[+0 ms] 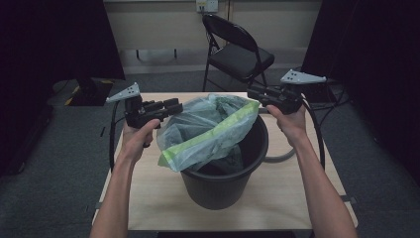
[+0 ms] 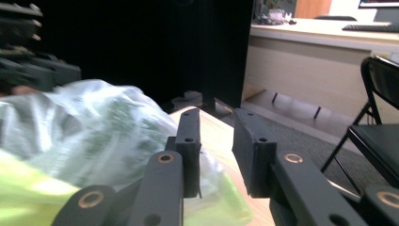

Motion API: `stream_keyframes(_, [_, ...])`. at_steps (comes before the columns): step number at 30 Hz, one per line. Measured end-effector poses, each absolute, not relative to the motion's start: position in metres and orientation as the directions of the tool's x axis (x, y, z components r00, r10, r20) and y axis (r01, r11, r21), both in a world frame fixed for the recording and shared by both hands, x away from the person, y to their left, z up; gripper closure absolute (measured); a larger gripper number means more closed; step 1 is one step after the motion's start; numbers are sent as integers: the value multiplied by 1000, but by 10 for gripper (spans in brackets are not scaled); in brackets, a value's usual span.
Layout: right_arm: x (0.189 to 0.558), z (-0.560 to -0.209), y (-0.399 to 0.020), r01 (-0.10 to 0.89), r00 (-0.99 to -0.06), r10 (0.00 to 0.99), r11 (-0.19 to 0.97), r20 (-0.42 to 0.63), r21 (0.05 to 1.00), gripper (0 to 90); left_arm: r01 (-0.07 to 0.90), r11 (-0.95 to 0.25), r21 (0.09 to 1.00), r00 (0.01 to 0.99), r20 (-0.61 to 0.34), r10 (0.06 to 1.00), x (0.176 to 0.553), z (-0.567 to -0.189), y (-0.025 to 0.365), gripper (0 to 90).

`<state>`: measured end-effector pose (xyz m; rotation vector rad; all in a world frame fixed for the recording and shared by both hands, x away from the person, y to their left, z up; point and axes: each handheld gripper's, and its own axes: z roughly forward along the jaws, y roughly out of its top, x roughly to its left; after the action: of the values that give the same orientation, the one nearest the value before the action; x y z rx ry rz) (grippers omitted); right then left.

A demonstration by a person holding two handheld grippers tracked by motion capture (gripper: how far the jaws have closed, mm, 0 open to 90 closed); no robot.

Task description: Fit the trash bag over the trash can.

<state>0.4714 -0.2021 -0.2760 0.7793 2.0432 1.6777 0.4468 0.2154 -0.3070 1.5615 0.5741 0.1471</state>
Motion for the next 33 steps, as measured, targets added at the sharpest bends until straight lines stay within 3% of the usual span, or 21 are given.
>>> stream_keyframes(5, [456,-270,-202,158,-792,607,111,59,981,651,239,33,971,868,-228,441,438,-306,223,886])
stream_keyframes(13, [438,-273,-207,154,-800,598,124,50,980,569,202,17,979,873,-187,451,411,-306,236,900])
stream_keyframes(17, [439,-278,-209,193,-803,591,131,79,972,554,206,34,978,871,-199,448,414,-305,239,825])
stream_keyframes(21, [444,-286,-207,222,-816,569,145,103,964,608,216,63,974,866,-221,449,426,-299,232,655])
stream_keyframes(23, [446,-287,-204,223,-821,561,145,105,964,678,218,27,976,856,-204,475,433,-297,225,506])
stream_keyframes(24, [447,-287,-204,223,-824,556,141,109,965,710,227,8,974,850,-202,486,437,-297,220,486])
stream_keyframes(27, [451,-287,-202,221,-835,537,125,121,967,814,252,19,967,852,-231,471,446,-302,215,498])
stream_keyframes(30, [455,-284,-199,211,-836,537,122,114,970,891,264,15,964,854,-241,461,448,-306,213,637])
stream_keyframes(33, [462,-279,-196,205,-835,540,123,108,971,900,245,30,969,863,-233,448,444,-307,215,763])
